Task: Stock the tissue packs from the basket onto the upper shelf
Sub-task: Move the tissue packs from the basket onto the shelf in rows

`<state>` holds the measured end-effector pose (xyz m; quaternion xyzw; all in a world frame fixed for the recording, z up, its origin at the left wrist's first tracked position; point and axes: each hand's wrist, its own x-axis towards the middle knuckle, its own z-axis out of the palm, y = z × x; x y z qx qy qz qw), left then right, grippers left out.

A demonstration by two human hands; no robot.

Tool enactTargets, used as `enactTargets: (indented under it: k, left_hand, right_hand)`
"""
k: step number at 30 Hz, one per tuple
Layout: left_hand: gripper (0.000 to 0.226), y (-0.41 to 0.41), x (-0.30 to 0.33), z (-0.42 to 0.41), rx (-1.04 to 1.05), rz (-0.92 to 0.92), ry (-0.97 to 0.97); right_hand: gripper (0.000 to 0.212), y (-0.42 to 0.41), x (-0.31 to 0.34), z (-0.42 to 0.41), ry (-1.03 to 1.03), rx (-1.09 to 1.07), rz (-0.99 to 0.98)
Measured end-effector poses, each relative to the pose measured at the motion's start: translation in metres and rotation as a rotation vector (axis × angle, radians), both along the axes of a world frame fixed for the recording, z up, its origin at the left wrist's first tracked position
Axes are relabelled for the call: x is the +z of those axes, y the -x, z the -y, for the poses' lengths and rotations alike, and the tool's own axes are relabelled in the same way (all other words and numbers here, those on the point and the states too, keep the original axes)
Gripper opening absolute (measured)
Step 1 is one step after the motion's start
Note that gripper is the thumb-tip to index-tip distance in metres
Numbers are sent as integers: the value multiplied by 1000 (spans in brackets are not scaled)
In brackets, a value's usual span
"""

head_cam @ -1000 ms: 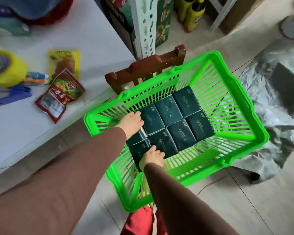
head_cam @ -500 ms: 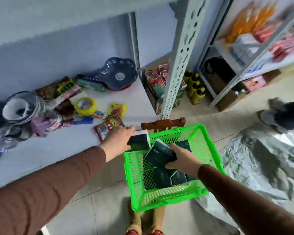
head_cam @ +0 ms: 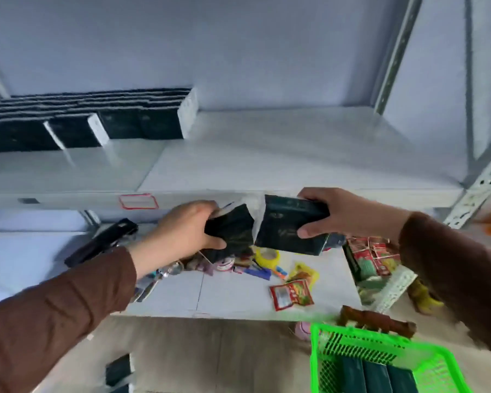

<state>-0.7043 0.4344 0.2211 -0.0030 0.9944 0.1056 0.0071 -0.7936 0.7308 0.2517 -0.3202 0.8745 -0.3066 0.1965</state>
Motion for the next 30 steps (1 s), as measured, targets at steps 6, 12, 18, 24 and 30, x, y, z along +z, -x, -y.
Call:
enactTargets:
  k: [6, 12, 18, 24, 30]
  left_hand:
    - [55, -11, 81, 130, 139, -81, 33]
    - [55, 28, 112, 234, 189, -142, 113]
    - [63, 86, 114, 304, 241, -136, 360]
    - [59, 144, 110, 343, 252, -103, 394]
    - [61, 182, 106, 367, 200, -89, 487]
  right_hand:
    - [36, 14, 55, 135, 108, 42, -138]
    - [44, 53, 76, 240, 95, 23, -256]
    - [43, 109, 74, 308, 74, 49, -270]
    - [43, 155, 77, 356, 64, 58, -273]
    - [45, 177, 68, 388, 62, 10, -277]
